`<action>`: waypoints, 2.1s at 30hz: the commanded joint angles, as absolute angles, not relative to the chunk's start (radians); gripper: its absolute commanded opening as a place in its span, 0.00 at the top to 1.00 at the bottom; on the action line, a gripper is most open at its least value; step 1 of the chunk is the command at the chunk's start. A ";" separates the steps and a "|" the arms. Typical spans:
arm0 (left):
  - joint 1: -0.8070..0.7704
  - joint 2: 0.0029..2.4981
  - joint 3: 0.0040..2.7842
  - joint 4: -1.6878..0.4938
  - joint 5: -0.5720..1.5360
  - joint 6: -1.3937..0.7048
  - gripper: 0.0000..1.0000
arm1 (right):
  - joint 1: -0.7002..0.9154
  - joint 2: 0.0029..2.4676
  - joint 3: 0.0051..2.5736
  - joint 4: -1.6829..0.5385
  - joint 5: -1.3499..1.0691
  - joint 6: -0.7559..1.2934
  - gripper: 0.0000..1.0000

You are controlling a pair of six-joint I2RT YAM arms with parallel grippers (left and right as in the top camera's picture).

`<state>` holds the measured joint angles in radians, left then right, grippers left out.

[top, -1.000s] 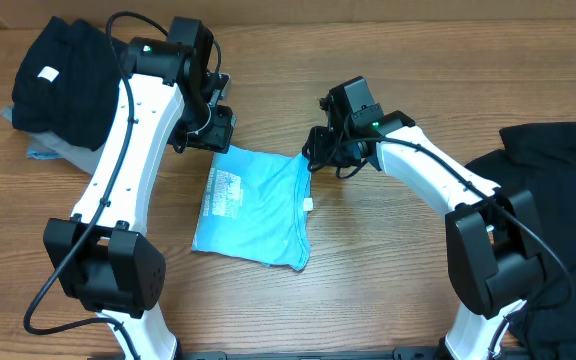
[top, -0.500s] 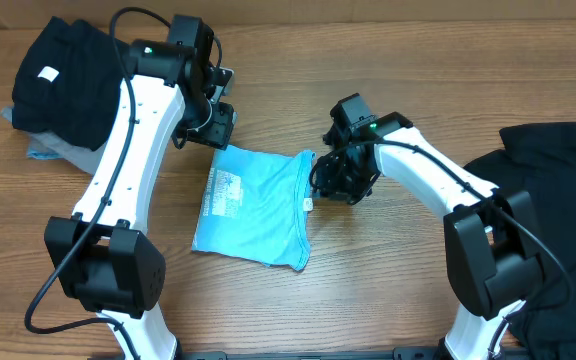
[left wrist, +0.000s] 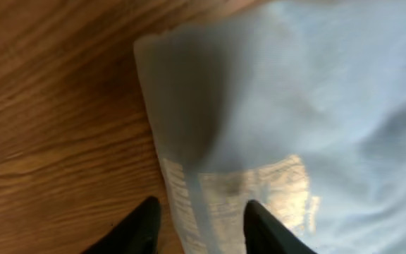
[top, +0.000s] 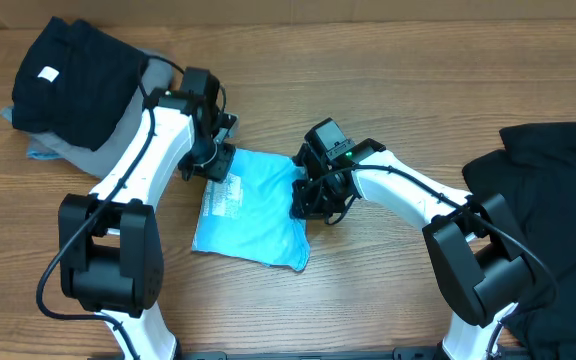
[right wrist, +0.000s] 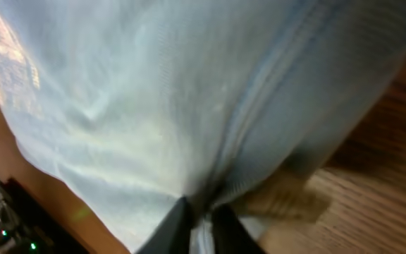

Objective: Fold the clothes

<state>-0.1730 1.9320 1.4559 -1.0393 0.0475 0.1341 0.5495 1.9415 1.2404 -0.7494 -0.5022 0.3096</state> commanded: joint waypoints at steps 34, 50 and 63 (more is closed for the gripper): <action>-0.105 1.976 1.300 -0.752 0.437 0.187 0.56 | 0.470 1.893 1.264 -0.926 -0.419 0.287 0.96; -0.044 2.014 1.338 -0.782 0.382 0.084 0.75 | 0.464 1.893 1.264 -0.979 -0.348 0.287 0.87; -0.047 2.013 1.673 -1.132 0.389 0.162 0.44 | 0.448 1.791 1.283 -1.044 -0.557 0.267 0.73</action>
